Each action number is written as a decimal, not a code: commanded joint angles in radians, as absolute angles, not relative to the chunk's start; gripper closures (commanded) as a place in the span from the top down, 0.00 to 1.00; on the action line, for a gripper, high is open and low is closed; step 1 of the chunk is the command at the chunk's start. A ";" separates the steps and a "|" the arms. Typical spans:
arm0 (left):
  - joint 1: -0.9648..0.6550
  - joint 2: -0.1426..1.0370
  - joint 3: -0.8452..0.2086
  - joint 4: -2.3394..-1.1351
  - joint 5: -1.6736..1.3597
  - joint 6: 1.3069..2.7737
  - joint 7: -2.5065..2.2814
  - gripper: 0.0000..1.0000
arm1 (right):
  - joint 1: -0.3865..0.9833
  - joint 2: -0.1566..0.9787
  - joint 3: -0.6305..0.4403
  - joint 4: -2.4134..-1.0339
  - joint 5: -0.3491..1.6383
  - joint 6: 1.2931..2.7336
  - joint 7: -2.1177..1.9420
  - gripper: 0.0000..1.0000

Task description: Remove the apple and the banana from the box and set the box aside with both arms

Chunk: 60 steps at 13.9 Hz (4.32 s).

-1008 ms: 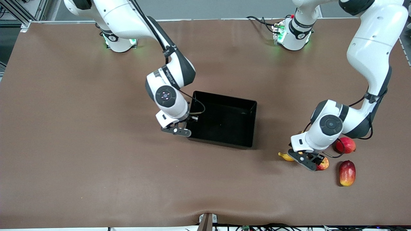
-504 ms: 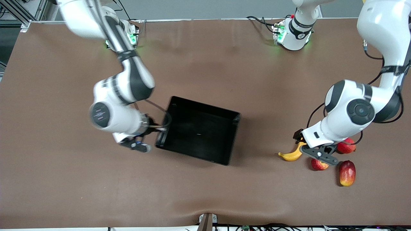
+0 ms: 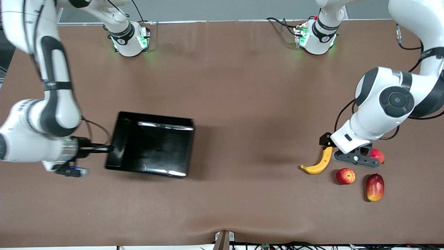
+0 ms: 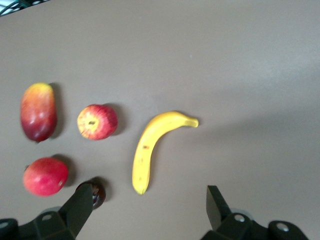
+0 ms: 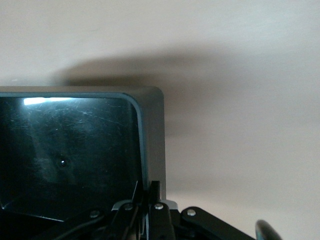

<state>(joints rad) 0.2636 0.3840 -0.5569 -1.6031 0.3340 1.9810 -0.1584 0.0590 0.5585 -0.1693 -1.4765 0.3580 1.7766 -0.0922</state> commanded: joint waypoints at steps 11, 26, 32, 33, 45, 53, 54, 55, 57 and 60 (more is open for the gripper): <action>0.351 0.134 -0.554 -1.490 0.152 1.697 -0.215 1.00 | -0.278 0.535 -0.144 -1.756 0.230 2.014 -0.572 0.00; 0.008 0.028 -0.161 -1.509 0.101 1.620 -0.198 1.00 | -0.187 0.549 -0.138 -1.214 0.227 1.766 -0.709 1.00; -0.026 0.011 -0.115 -1.508 0.080 1.594 -0.184 1.00 | -0.074 0.418 -0.173 -1.166 0.215 1.596 -0.634 1.00; -0.025 0.011 -0.117 -1.508 0.080 1.594 -0.175 1.00 | -0.039 0.391 -0.192 -1.169 0.207 1.559 -0.564 1.00; -0.020 -0.048 -0.137 -1.591 0.009 1.592 -0.163 1.00 | 0.060 -0.004 -0.175 -1.518 0.058 1.399 -0.212 1.00; -0.021 -0.048 -0.137 -1.601 0.020 1.586 -0.117 1.00 | -0.027 -0.081 -0.075 -1.625 -0.008 1.503 -0.213 1.00; -0.021 -0.048 -0.137 -1.601 0.021 1.586 -0.114 1.00 | -0.038 -0.074 -0.075 -1.606 -0.002 1.497 -0.213 1.00; -0.021 -0.048 -0.137 -1.601 0.025 1.586 -0.112 1.00 | -0.046 -0.074 -0.075 -1.591 0.002 1.496 -0.213 1.00; -0.023 -0.043 -0.137 -1.595 0.025 1.585 -0.107 1.00 | -0.038 -0.072 -0.074 -1.569 0.002 1.496 -0.215 1.00; -0.021 -0.041 -0.133 -1.589 0.029 1.582 -0.110 1.00 | -0.035 -0.072 -0.074 -1.569 0.002 1.493 -0.213 1.00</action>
